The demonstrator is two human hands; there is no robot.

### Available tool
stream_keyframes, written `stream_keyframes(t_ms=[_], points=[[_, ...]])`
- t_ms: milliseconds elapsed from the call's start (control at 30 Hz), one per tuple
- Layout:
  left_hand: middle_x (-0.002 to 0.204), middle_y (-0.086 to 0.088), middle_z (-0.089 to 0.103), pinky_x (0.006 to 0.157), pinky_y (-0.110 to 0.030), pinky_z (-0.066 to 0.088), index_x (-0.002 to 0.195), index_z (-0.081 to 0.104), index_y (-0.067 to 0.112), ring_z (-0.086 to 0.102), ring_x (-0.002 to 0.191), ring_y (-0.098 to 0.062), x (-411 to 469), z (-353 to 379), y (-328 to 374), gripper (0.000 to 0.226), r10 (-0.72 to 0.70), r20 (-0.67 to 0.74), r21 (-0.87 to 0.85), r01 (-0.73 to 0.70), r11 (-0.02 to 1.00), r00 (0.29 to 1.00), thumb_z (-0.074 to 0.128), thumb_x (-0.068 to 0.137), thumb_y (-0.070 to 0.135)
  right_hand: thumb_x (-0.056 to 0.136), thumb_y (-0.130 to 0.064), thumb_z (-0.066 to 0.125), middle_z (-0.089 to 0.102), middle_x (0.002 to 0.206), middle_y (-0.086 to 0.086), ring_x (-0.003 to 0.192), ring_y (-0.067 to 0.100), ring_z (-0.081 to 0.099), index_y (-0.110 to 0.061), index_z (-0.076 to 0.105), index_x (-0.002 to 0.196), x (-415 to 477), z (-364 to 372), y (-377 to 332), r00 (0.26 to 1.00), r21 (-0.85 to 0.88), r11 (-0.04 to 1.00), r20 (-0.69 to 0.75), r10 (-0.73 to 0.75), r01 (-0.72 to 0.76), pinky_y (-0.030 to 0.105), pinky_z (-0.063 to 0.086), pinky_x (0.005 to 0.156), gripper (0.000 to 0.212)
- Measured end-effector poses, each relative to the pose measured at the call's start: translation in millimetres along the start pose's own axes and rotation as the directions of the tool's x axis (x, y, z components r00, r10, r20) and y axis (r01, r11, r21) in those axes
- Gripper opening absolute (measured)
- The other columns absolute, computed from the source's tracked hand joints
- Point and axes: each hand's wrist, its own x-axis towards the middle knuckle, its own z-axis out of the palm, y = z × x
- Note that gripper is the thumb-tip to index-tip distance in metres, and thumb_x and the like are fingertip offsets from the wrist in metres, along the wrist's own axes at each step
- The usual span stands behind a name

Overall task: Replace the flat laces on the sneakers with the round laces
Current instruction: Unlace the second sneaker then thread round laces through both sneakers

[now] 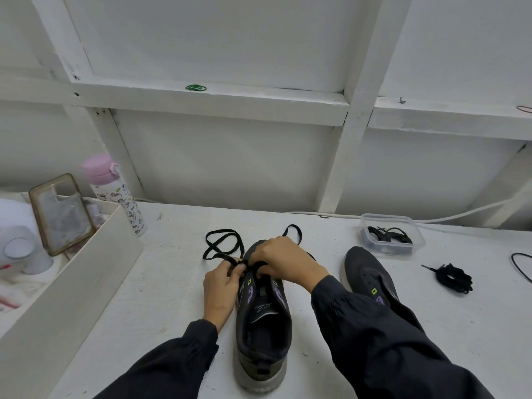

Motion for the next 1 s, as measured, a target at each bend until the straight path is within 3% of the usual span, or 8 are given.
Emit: stream_keyframes(t_ms=[167, 233, 333, 400, 500, 700, 867, 1000], points=[[0.067, -0.002, 0.068, 0.068, -0.036, 0.051, 0.083, 0.065, 0.003, 0.065, 0.069, -0.023, -3, -2, 5, 0.019, 0.003, 0.006, 0.012, -0.004, 1.0, 1.0, 0.061, 0.095, 0.017, 0.08, -0.013, 0.064, 0.064, 0.07, -0.001, 0.061, 0.023, 0.059, -0.014, 0.069, 0.082, -8, 14, 6, 0.982, -0.084, 0.989, -0.131, -0.136, 0.125, 0.027, 0.04, 0.045, 0.006], [0.068, 0.002, 0.07, 0.065, -0.023, 0.052, 0.082, 0.06, 0.001, 0.067, 0.065, -0.013, -1, -2, 7, 0.023, -0.028, -0.008, -0.097, 0.027, 0.995, 1.0, 0.052, 0.099, 0.013, 0.084, -0.014, 0.055, 0.058, 0.063, -0.003, 0.054, 0.019, 0.053, -0.015, 0.064, 0.074, -9, 20, 7, 0.97, -0.136, 0.981, -0.183, -0.16, 0.136, 0.024, 0.033, 0.041, 0.014], [0.068, 0.006, 0.071, 0.064, -0.013, 0.048, 0.078, 0.056, 0.012, 0.066, 0.062, -0.005, 0, -4, 12, 0.024, -0.022, 0.016, -0.145, 0.024, 0.989, 1.0, 0.047, 0.101, 0.009, 0.08, -0.013, 0.067, 0.056, 0.061, -0.005, 0.054, 0.016, 0.051, -0.017, 0.06, 0.071, -11, 26, 7, 0.965, -0.149, 0.982, -0.217, -0.149, 0.118, 0.023, 0.028, 0.041, 0.012], [0.068, 0.006, 0.071, 0.067, -0.016, 0.05, 0.078, 0.057, 0.017, 0.066, 0.063, -0.006, 1, -5, 11, 0.023, -0.012, 0.032, -0.158, 0.017, 0.987, 0.999, 0.05, 0.1, 0.012, 0.079, -0.018, 0.069, 0.061, 0.067, -0.003, 0.061, 0.019, 0.058, -0.016, 0.064, 0.077, -11, 31, 9, 0.971, -0.061, 0.995, -0.217, -0.095, 0.084, 0.026, 0.04, 0.043, 0.006], [0.067, 0.003, 0.072, 0.068, -0.018, 0.053, 0.082, 0.061, 0.016, 0.068, 0.065, -0.01, 2, -8, 9, 0.018, -0.037, 0.05, -0.238, 0.048, 0.97, 0.998, 0.054, 0.099, 0.016, 0.082, -0.024, 0.066, 0.068, 0.085, -0.002, 0.081, 0.02, 0.064, -0.017, 0.07, 0.091, -13, 29, 10, 0.977, 0.176, 0.983, -0.192, 0.092, -0.058, 0.035, 0.051, 0.063, 0.013], [0.07, 0.0, 0.074, 0.069, -0.014, 0.053, 0.086, 0.068, 0.01, 0.069, 0.069, -0.008, 0, -13, 16, 0.013, -0.04, 0.1, -0.356, 0.073, 0.931, 0.994, 0.059, 0.095, 0.013, 0.082, -0.026, 0.074, 0.066, 0.09, -0.021, 0.09, -0.001, 0.061, -0.023, 0.075, 0.1, -21, 14, 2, 0.929, 0.661, 0.72, -0.091, 0.358, -0.212, 0.011, 0.044, 0.076, 0.018], [0.072, -0.001, 0.073, 0.072, -0.018, 0.053, 0.082, 0.071, 0.01, 0.067, 0.071, -0.008, -4, -15, 26, 0.017, -0.079, 0.145, -0.401, 0.132, 0.907, 0.986, 0.062, 0.093, 0.019, 0.085, -0.03, 0.07, 0.07, 0.081, -0.013, 0.08, 0.005, 0.065, -0.022, 0.075, 0.085, -22, 17, -13, 0.891, 0.696, 0.679, -0.128, 0.437, -0.233, 0.034, 0.054, 0.077, 0.009], [0.066, -0.006, 0.071, 0.065, -0.021, 0.051, 0.081, 0.074, 0.004, 0.06, 0.062, -0.012, -5, -24, 37, 0.036, -0.153, 0.252, -0.429, 0.252, 0.868, 0.955, 0.055, 0.096, 0.031, 0.084, -0.025, 0.069, 0.071, 0.076, -0.009, 0.073, 0.004, 0.064, -0.025, 0.07, 0.08, -27, 11, -16, 0.815, 0.742, 0.618, -0.176, 0.552, -0.259, 0.035, 0.055, 0.074, 0.004]])
